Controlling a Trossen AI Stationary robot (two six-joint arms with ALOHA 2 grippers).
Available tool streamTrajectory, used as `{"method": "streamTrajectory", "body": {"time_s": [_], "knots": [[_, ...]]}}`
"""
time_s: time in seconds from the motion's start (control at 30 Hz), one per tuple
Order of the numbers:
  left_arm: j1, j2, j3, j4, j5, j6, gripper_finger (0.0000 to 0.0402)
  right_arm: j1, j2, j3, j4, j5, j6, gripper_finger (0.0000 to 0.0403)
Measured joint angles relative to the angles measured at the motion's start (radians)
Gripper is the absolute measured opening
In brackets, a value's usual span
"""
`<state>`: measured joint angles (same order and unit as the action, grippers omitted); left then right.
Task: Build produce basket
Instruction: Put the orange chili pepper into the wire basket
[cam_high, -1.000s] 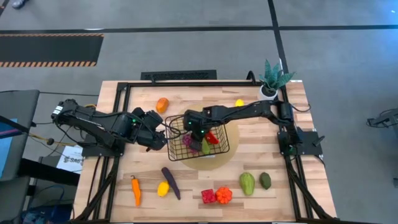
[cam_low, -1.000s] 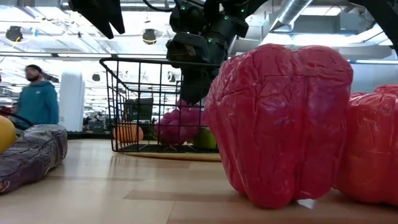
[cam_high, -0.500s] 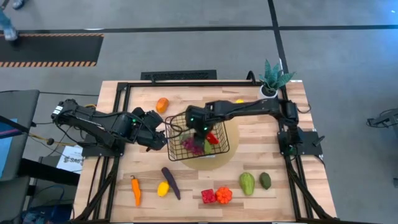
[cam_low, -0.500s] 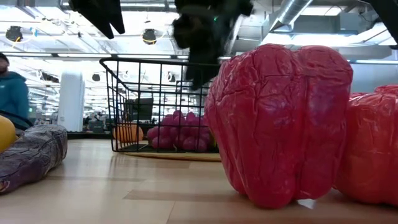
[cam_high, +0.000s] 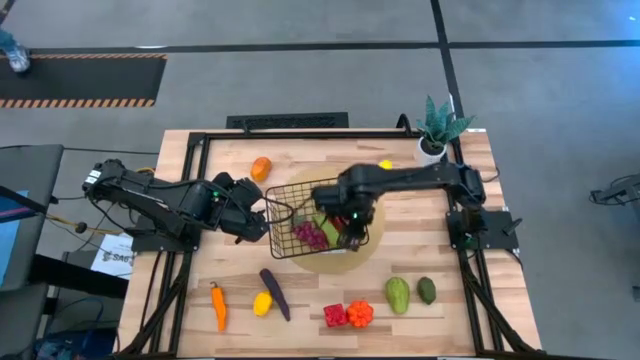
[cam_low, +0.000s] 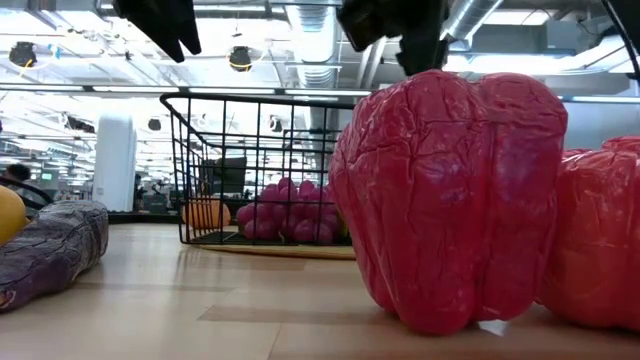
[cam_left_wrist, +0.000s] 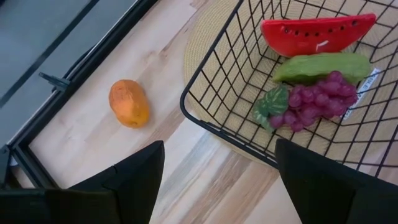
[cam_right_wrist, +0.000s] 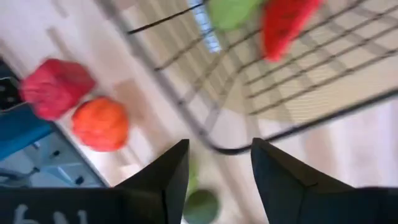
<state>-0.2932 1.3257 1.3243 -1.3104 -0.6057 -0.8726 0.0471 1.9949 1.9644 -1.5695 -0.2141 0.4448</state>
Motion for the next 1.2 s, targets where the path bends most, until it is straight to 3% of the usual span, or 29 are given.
{"method": "streamTrajectory", "body": {"time_s": [0.3, 0.6, 0.73, 0.83, 1.2], "knots": [[0.0, 0.0, 0.0, -0.006, 0.033, 0.053, 0.0293, 0.105, -0.071, -0.006, -0.001, 0.078, 0.202, 0.0182], [0.0, 0.0, 0.0, -0.017, 0.034, 0.051, 0.0293, 0.063, -0.288, -0.004, -0.001, 0.306, 0.307, 0.0176], [0.001, 0.0, 0.0, -0.018, 0.031, -0.008, 0.0293, 0.022, -0.366, -0.004, -0.002, 0.354, 0.306, 0.0176], [-0.004, 0.0, 0.0, -0.017, 0.083, -0.027, 0.0293, -0.004, -0.417, -0.005, -0.001, 0.355, 0.264, 0.0176], [-0.165, 0.003, 0.0, 0.193, 0.297, 0.154, 0.0293, -0.102, -0.566, -0.005, -0.002, 0.356, 0.119, 0.0171]]}}
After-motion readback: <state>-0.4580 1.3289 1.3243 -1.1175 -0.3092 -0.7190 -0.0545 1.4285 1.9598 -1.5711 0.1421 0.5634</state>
